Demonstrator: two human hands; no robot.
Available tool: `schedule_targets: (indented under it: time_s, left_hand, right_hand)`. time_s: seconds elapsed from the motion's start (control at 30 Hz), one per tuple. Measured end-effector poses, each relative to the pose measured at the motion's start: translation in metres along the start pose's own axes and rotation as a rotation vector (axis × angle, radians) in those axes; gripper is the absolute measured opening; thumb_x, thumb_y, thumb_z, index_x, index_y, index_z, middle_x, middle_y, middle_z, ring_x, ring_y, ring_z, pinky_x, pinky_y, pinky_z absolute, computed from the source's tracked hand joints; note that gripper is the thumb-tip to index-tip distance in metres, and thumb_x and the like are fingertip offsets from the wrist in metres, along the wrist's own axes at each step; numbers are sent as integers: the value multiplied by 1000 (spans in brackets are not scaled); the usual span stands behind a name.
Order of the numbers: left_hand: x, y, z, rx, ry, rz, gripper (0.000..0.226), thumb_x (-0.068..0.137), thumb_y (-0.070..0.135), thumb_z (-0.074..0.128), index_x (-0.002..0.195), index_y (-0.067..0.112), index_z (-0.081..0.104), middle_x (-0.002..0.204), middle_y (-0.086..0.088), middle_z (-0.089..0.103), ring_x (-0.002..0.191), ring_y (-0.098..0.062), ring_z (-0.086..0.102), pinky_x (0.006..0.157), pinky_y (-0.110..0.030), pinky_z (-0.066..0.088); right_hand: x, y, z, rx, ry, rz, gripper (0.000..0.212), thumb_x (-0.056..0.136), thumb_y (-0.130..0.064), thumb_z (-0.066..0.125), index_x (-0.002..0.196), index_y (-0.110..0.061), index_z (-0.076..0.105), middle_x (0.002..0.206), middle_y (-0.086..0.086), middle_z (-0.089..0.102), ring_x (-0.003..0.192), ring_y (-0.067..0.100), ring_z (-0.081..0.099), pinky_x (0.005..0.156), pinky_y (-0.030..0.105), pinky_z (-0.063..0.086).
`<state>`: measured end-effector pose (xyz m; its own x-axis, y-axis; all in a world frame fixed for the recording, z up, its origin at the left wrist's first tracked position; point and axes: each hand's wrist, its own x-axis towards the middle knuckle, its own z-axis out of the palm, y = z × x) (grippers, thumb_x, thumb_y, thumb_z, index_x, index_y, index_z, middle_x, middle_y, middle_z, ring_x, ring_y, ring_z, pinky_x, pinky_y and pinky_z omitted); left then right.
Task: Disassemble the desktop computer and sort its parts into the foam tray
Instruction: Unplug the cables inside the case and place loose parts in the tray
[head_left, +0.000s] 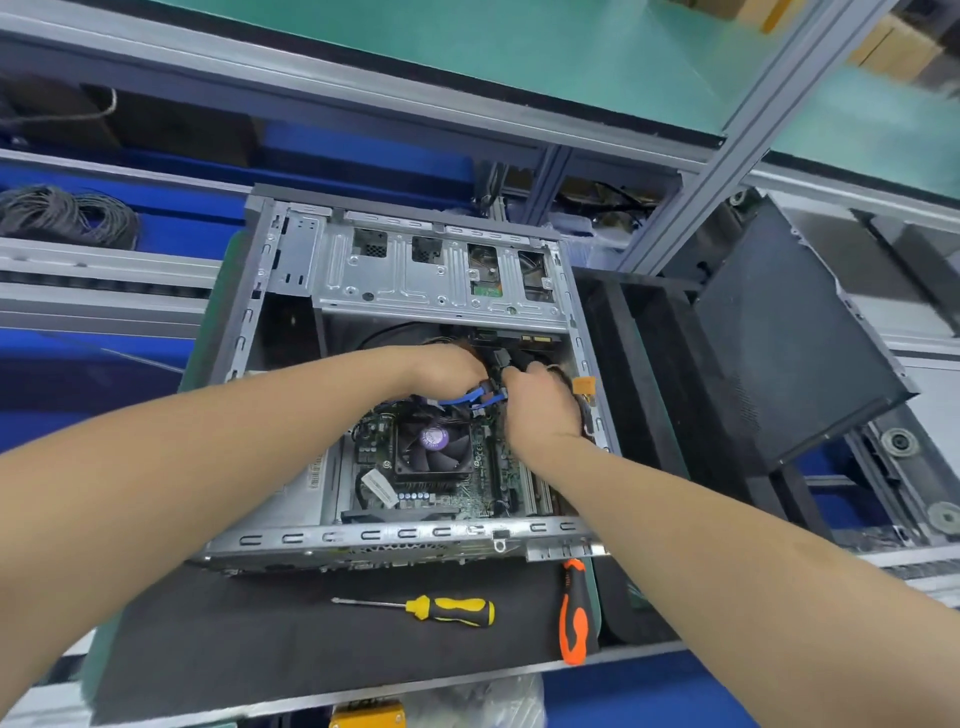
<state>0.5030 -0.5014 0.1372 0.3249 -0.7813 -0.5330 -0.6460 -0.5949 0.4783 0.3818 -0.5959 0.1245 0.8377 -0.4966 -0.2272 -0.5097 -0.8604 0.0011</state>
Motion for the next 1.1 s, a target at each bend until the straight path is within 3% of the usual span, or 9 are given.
schedule_targets:
  time_s: [0.1,0.23,0.4,0.57,0.67,0.83,0.97,1.1]
  left_hand:
    - [5,3,4,-9,22,11,30,95,-3,39,109,-4,66,102,-18,62,86,-25,45,66,-31,35]
    - [6,0,3,-40,49,7,21,93,-4,39,87,4,58,78,-10,51,75,-25,39,57,-33,28]
    - [6,0,2,-86,13,-15,25,93,-5,39,92,4,62,85,-15,50,75,-25,37,56,-31,27]
    - [7,-2,2,-110,-5,-17,20,93,-3,40,87,5,56,79,-10,49,64,-19,35,56,-29,29]
    - [8,-2,2,-123,-29,-29,21,93,-4,39,92,5,58,86,-12,52,66,-20,37,54,-26,31]
    - [10,-3,2,-114,-70,-28,32,94,-4,37,114,-3,62,99,-15,55,77,-23,40,58,-28,30]
    - [12,-6,2,-137,-76,-23,47,96,-1,34,135,9,58,118,-17,62,82,-22,44,67,-31,35]
    - [11,-5,1,-128,-36,-16,30,95,-5,34,106,8,58,81,-6,49,67,-18,34,56,-25,30]
  right_hand:
    - [9,-3,-7,-185,-21,-70,36,88,10,55,117,-11,61,112,13,64,101,37,66,65,40,44]
    - [25,-4,-9,-306,-120,-198,38,88,7,61,120,-12,64,116,12,62,106,38,65,69,42,45]
    - [33,-3,-11,-397,-168,-262,38,88,6,59,120,-14,63,106,9,59,100,35,65,67,40,46]
    - [36,-1,-3,-393,-145,-282,38,92,0,54,124,-18,62,114,7,67,102,32,66,67,38,45]
    - [37,2,1,-383,-148,-263,39,92,1,55,127,-16,60,116,8,66,105,34,65,68,38,46]
    - [38,1,1,-341,-169,-212,50,91,5,55,137,-16,55,120,11,63,111,37,63,69,40,48]
    - [37,3,-5,-325,-156,-206,49,89,9,55,134,-10,53,118,13,57,108,39,62,68,41,46]
    - [31,0,-12,-274,-193,-192,42,92,6,55,132,-7,50,120,15,57,97,36,61,69,39,46]
